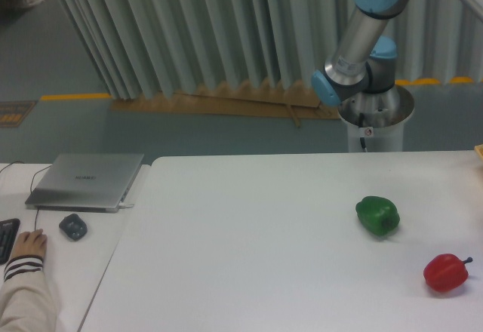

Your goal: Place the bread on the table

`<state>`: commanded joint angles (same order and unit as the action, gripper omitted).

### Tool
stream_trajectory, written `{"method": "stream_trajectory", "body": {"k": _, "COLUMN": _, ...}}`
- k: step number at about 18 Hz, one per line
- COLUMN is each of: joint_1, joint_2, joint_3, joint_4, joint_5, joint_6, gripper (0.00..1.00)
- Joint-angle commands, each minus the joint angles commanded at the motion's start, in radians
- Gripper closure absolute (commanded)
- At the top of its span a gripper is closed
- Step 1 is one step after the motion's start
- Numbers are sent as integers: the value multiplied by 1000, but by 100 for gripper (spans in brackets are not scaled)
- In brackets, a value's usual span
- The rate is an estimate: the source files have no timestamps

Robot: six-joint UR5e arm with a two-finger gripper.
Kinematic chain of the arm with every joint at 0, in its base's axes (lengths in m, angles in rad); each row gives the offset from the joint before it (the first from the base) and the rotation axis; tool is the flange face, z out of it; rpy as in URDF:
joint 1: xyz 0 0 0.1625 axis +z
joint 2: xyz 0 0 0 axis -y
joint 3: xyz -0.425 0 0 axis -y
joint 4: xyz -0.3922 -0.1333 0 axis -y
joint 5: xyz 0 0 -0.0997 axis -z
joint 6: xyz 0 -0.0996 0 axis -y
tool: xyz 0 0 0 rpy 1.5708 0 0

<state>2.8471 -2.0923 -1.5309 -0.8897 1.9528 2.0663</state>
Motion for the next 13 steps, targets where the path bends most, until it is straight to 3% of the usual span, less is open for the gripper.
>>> {"method": "stream_trajectory", "body": {"k": 5, "joint_1": 0, "joint_2": -43, "joint_3": 15, "joint_4": 21, "joint_5": 0, "joint_6": -3, "gripper": 8}}
{"method": "stream_trajectory", "body": {"k": 6, "joint_1": 2, "joint_2": -45, "joint_3": 14, "joint_4": 25, "joint_5": 0, "joint_6": -2, "gripper": 19}}
{"method": "stream_trajectory", "body": {"k": 10, "joint_1": 12, "joint_2": -23, "joint_3": 11, "joint_4": 17, "joint_5": 0, "joint_6": -6, "gripper": 100}}
{"method": "stream_trajectory", "body": {"k": 13, "joint_1": 14, "joint_2": 17, "joint_3": 2, "joint_4": 11, "joint_5": 0, "joint_6": -34, "gripper": 100}}
